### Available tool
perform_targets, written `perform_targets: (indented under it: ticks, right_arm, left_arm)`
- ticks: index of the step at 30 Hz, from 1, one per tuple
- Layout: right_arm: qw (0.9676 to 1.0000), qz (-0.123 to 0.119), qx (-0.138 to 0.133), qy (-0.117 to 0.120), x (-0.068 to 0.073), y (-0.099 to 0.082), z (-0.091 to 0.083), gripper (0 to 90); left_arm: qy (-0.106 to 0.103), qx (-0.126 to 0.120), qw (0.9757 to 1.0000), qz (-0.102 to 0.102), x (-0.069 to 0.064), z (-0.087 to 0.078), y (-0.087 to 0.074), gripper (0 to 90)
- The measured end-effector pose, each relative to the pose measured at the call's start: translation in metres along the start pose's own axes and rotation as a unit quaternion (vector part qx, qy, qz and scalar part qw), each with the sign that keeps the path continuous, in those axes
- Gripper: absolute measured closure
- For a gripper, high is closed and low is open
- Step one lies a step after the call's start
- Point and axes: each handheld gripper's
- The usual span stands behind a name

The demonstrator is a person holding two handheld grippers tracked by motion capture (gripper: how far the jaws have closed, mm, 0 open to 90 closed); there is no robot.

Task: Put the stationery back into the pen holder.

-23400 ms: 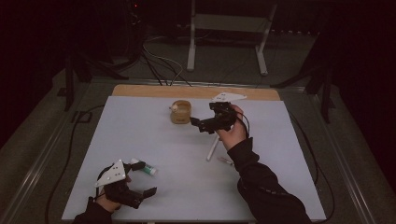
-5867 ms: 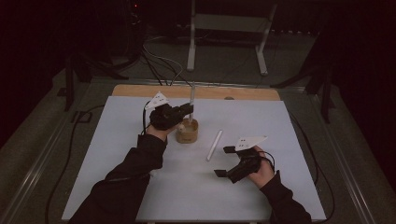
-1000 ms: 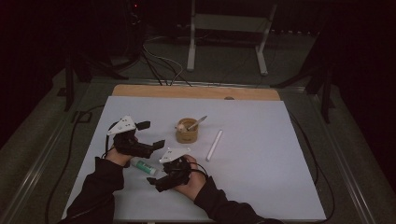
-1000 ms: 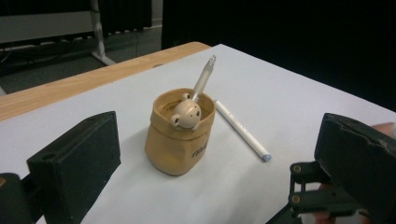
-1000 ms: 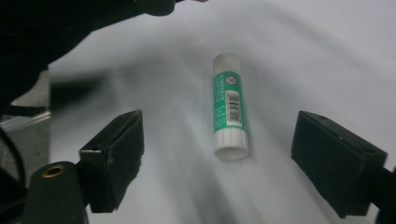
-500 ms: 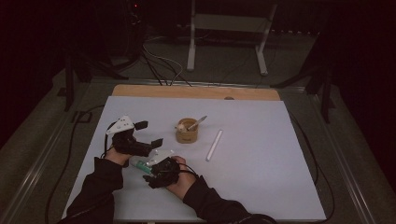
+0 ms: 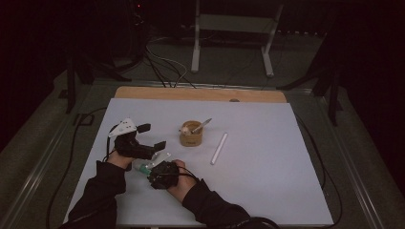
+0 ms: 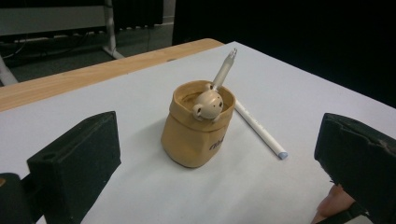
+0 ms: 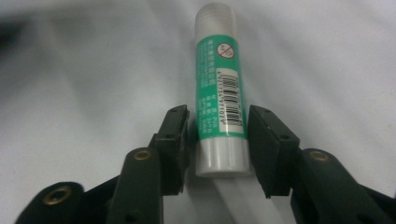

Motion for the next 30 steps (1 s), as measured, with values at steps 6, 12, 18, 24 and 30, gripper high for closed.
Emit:
perform_targets:
  ticks: [6,12,18,24,30]
  right_arm:
    - [0.9999,-0.011,0.008,-0.003,0.001,0.004,0.002,64.4]
    - [0.9999,-0.002,0.015,0.000,0.002,0.007,0.002,65.7]
    - [0.9999,-0.007,0.014,0.004,0.006,0.004,-0.007,65.9]
    - [1.0000,-0.001,0.008,0.001,0.002,-0.001,-0.021,65.9]
    - [0.9998,0.018,0.004,-0.002,-0.009,-0.011,-0.041,65.9]
  left_arm:
    - [-0.001,0.002,1.0000,0.001,0.000,0.001,0.000,0.8]
    - [0.000,0.003,1.0000,0.001,0.000,0.001,-0.001,0.8]
    - [-0.001,0.003,1.0000,0.000,0.000,0.001,-0.001,0.9]
    - [-0.002,0.000,1.0000,0.002,-0.001,0.001,0.000,0.8]
    - [-0.005,0.003,1.0000,0.002,-0.002,0.002,0.000,0.8]
Point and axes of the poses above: each handheld gripper's, and its own axes: z roughly forward along the jaws, y roughly out of its top, x roughly to its left, and after that the axes turned 4 degrees about y, right-handed
